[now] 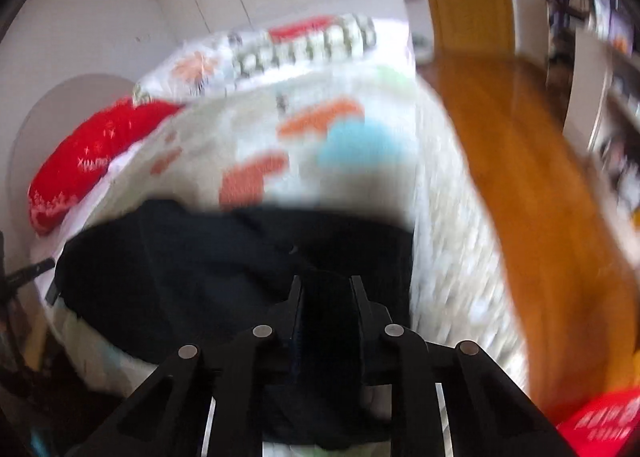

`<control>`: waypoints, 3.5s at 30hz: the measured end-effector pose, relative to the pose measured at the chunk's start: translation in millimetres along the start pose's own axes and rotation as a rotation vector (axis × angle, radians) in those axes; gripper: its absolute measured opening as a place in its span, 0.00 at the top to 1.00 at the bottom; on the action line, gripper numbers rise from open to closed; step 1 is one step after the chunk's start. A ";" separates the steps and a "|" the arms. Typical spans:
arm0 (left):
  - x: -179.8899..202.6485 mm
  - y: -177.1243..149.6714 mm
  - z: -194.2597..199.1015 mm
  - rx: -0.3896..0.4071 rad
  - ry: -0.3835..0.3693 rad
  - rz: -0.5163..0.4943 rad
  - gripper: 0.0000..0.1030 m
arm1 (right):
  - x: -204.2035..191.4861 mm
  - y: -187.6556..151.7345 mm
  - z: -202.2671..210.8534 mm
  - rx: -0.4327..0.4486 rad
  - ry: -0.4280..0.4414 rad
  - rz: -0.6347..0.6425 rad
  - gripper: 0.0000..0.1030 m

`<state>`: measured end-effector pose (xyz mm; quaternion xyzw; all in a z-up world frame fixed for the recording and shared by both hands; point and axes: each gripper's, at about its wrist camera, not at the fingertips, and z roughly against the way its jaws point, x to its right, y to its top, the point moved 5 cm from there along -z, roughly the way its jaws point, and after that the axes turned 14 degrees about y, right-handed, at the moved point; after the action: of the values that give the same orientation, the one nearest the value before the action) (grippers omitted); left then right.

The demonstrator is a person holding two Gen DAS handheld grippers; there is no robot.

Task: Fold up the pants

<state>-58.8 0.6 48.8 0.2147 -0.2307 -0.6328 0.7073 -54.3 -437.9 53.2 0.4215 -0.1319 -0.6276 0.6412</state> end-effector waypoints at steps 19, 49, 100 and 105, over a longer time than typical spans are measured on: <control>-2.3 -3.9 -10.4 -0.038 -0.152 0.057 0.40 | -141.4 15.5 -22.8 -0.095 0.406 0.164 0.58; -8.8 2.0 -26.9 -0.091 -0.238 0.038 0.38 | -366.1 -68.3 -178.0 -0.555 0.549 0.699 0.81; -3.2 36.5 20.6 0.132 0.046 0.055 0.77 | -182.2 10.6 -202.9 -0.342 0.190 0.293 0.62; 35.1 36.3 9.6 0.129 -0.014 0.008 0.48 | -183.5 25.1 -173.3 -0.255 0.219 0.242 0.62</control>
<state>-32.4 -30.6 80.1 0.2545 -0.2770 -0.6152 0.6929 51.5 -208.4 31.3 0.3837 -0.0305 -0.5080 0.7705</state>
